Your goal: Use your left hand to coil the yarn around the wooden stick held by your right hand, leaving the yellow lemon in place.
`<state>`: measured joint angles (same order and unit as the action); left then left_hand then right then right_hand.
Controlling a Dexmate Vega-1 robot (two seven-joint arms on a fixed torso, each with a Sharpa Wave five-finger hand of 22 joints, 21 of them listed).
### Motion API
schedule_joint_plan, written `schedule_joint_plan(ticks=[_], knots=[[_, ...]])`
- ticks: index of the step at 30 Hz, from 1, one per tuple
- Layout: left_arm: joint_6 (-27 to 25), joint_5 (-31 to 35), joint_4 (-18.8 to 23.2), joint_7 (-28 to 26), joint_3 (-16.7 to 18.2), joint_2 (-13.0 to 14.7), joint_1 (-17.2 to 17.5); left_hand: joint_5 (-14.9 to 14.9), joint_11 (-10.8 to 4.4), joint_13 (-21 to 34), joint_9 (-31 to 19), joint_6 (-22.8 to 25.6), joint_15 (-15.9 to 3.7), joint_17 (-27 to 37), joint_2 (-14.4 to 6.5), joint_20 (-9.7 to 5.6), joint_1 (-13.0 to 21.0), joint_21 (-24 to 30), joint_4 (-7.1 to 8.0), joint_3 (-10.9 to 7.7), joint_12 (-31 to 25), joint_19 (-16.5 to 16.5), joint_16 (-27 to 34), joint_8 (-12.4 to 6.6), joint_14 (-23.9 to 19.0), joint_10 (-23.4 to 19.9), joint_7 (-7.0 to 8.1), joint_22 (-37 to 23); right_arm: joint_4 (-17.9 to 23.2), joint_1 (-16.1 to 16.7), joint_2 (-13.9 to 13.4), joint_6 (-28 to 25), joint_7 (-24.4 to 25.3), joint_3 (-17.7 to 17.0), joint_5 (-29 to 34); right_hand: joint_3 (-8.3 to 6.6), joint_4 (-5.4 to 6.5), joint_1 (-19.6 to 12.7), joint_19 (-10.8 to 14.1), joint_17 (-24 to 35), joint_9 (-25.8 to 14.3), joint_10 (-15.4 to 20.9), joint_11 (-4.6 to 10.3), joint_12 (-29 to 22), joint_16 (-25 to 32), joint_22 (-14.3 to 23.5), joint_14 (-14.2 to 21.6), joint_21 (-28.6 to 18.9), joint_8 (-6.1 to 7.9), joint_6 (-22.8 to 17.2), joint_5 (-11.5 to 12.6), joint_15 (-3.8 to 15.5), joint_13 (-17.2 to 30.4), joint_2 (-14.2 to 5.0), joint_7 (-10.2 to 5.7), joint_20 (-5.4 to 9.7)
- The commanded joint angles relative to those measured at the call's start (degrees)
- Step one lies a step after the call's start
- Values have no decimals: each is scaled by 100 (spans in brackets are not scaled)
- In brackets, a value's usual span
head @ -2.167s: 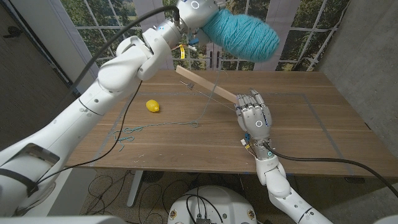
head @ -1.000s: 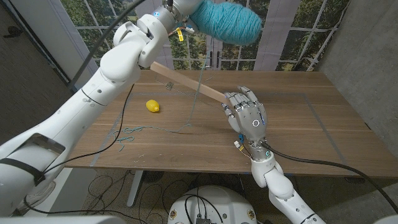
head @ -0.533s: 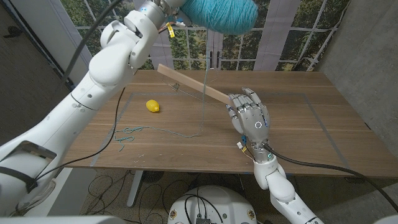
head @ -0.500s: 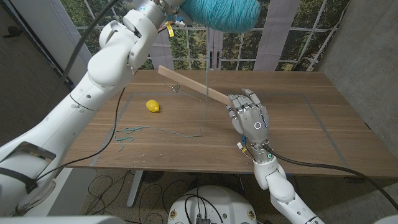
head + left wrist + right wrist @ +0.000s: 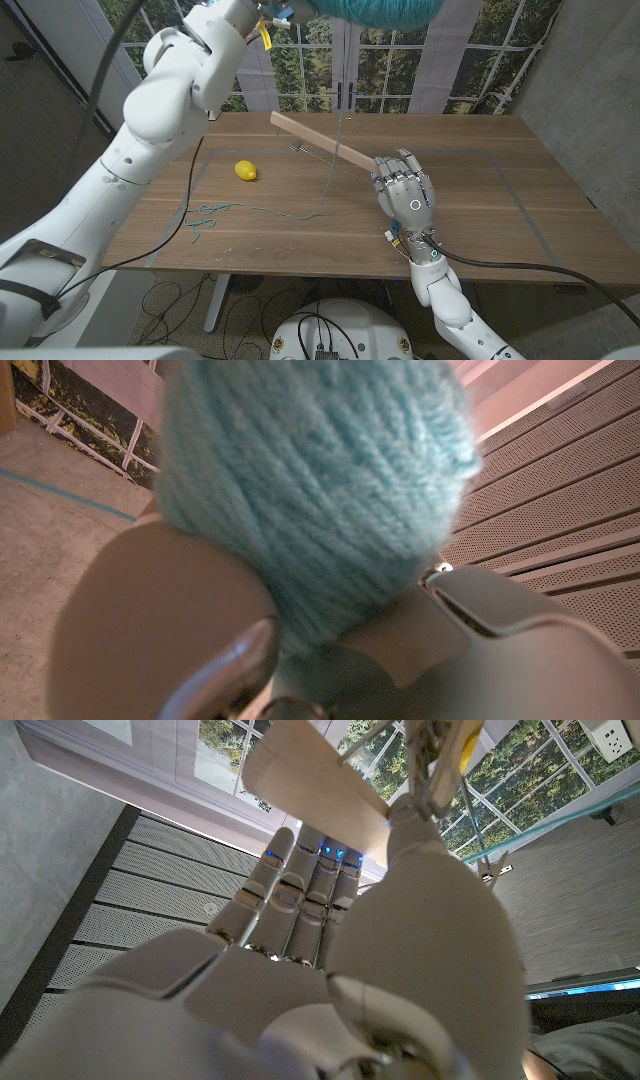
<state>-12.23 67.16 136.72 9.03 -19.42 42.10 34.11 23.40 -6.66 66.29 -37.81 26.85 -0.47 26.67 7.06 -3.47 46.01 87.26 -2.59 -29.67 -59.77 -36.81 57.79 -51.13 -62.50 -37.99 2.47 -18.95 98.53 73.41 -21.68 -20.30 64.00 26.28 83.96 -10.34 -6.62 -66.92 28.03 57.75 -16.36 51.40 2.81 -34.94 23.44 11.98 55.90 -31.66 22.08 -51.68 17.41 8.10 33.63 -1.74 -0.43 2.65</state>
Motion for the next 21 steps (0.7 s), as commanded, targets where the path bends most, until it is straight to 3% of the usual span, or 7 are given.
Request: schedule_joint_plan(ticks=[1, 3, 4, 10, 15, 21], knots=[[-57, -318, 384, -46, 504, 142, 384, -7, -188, 39, 2, 15, -1163, 4272, -1637, -667, 1485, 60, 907, -970, -1, 16, -8, -40, -1140, -201, 25, 7, -81, 103, 228, -172, 0, -219, -235, 11, 32, -601, -19, 33, -32, 604, 578, -3, -14, 15, 49, -59, 22, -928, 43, 528, 24, -626, -874, 868], [13, -358, 309, -377, 555, 135, 460, -8, -187, 39, -9, 7, -1163, 4277, -1636, -669, 1481, 65, 906, -973, 0, 17, -4, -43, -1145, -202, 27, 8, -64, 158, 341, -26, 0, -339, -171, 16, 32, -603, -21, 38, -32, 608, 575, 2, -21, 14, 51, -66, 20, -931, 43, 528, 18, -625, -876, 858], [-86, -331, 358, -22, 537, 159, 382, -9, -181, 11, -5, 13, -1163, 4274, -1635, -669, 1478, 72, 907, -975, 15, 21, -8, -43, -1141, -212, 26, 2, -19, 204, 399, 102, 0, -413, -136, 19, 29, -608, -22, 43, -32, 610, 562, 2, -24, 14, 54, -70, 17, -927, 43, 531, 20, -622, -882, 858], [-187, -209, 123, 211, 387, 151, 190, -13, -198, 31, -4, 11, -1162, 4287, -1633, -673, 1463, 85, 907, -988, 11, 20, 0, -42, -1151, -206, 22, 13, 202, 452, 701, 1028, 0, -801, 102, 33, 31, -617, -33, 60, -35, 614, 583, 6, -48, 11, 59, -90, 11, -928, 44, 529, 28, -621, -887, 861], [-213, -230, -102, 366, 206, 106, -37, -20, -190, 5, 15, 19, -1161, 4262, -1632, -677, 1448, 90, 902, -1004, 32, 28, -29, -33, -1136, -212, 9, 40, 474, 576, 611, 1346, 0, -719, 316, 49, 36, -622, -49, 77, -37, 595, 609, 7, -77, 9, 57, -109, 5, -933, 46, 530, 59, -621, -901, 875], [-162, -219, -269, 451, -65, 49, -267, -27, -190, 26, 0, 11, -1161, 4261, -1633, -678, 1433, 99, 897, -1022, 25, 25, -37, -38, -1146, -215, 18, 60, 766, 530, 207, 1333, 0, -333, 428, 62, 47, -618, -56, 87, -50, 577, 641, 8, -98, 8, 57, -125, 5, -925, 47, 528, 84, -627, -925, 877]])
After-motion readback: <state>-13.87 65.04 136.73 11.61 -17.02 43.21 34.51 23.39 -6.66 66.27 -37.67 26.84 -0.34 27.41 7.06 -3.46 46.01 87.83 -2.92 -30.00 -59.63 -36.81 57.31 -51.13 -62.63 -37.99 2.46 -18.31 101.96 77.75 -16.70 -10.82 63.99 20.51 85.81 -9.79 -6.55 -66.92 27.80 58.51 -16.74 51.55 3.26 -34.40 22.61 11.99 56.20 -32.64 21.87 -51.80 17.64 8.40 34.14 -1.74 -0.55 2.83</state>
